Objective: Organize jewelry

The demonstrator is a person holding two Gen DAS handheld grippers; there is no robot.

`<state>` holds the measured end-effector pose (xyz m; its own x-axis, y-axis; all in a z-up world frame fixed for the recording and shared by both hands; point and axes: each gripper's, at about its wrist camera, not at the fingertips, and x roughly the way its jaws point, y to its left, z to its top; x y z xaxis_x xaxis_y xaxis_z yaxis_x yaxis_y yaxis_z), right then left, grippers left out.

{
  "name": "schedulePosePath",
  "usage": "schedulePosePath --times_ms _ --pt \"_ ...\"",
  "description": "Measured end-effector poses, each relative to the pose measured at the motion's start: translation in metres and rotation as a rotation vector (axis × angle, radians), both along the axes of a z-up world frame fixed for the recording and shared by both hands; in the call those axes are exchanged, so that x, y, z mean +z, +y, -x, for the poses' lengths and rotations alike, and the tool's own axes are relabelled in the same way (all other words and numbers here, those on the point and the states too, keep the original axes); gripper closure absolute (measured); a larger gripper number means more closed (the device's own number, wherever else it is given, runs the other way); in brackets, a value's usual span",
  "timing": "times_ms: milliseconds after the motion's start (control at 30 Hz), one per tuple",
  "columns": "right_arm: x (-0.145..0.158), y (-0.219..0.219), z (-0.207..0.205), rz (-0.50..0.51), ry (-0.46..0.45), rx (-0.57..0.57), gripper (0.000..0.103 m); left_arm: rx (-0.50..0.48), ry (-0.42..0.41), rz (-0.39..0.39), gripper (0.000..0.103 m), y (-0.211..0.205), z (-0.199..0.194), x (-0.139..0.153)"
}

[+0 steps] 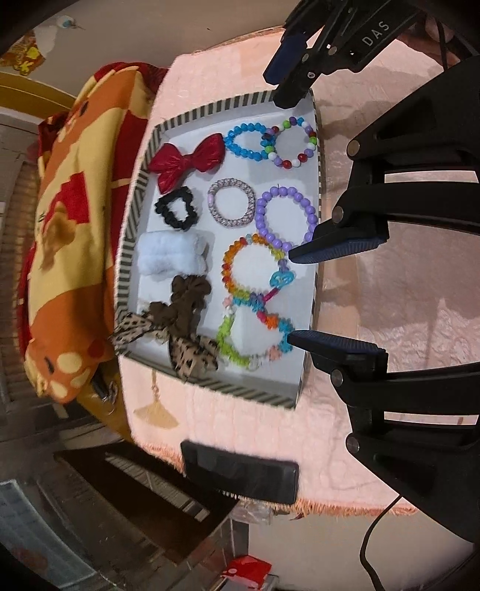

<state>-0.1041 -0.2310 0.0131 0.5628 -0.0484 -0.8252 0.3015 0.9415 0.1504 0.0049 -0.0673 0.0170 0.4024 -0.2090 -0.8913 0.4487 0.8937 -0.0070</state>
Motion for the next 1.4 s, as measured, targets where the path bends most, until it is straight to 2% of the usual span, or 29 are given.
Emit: schedulePosePath --times_ms 33,67,100,167,367,667,1400 --pt "0.003 0.002 0.001 -0.001 -0.009 -0.008 0.060 0.001 -0.010 0.002 0.066 0.002 0.002 0.004" --pt "0.006 0.003 0.001 -0.002 -0.016 -0.013 0.054 0.002 -0.020 0.003 0.066 0.004 0.003 0.007" --pt "0.008 0.005 0.002 -0.004 -0.026 -0.018 0.039 0.005 -0.035 0.005 0.066 0.006 0.004 0.011" --pt "0.016 0.009 0.005 0.005 -0.064 -0.029 0.024 0.007 -0.055 0.012 0.066 0.010 0.006 0.019" --pt "0.031 0.021 0.006 0.027 -0.096 -0.021 0.024 0.013 -0.088 0.033 0.066 0.017 0.009 0.033" --pt "0.035 0.024 0.008 0.040 -0.094 -0.035 0.024 0.025 -0.130 0.046 0.066 0.022 0.012 0.046" --pt "0.031 0.025 0.005 0.054 -0.066 -0.042 0.023 0.028 -0.144 0.043 0.066 0.022 0.011 0.046"
